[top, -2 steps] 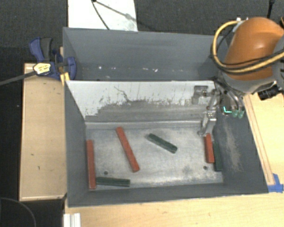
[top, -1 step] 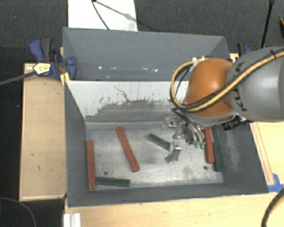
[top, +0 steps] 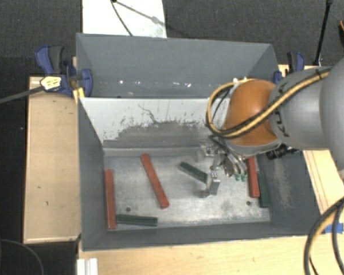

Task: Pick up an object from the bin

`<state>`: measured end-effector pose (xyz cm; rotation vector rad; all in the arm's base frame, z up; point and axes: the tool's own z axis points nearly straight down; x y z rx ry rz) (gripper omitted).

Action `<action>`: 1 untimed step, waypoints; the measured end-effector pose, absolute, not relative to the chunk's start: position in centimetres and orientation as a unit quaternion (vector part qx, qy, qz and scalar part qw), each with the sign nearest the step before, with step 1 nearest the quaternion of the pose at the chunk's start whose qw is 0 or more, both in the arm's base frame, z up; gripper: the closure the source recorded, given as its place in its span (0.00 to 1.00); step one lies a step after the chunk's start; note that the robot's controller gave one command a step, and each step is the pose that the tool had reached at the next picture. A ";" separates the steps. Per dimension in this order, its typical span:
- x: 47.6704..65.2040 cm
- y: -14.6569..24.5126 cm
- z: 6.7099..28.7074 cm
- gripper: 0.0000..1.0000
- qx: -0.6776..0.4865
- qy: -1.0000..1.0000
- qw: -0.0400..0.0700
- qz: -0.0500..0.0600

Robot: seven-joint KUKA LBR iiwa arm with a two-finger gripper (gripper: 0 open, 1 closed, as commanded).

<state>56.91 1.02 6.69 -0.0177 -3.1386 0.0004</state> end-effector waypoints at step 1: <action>57.0 1.1 7.1 1.00 -0.004 -1.000 0.000 0.000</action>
Offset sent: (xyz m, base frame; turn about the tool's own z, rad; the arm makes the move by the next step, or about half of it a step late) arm 0.0000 0.0000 0.0000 0.0000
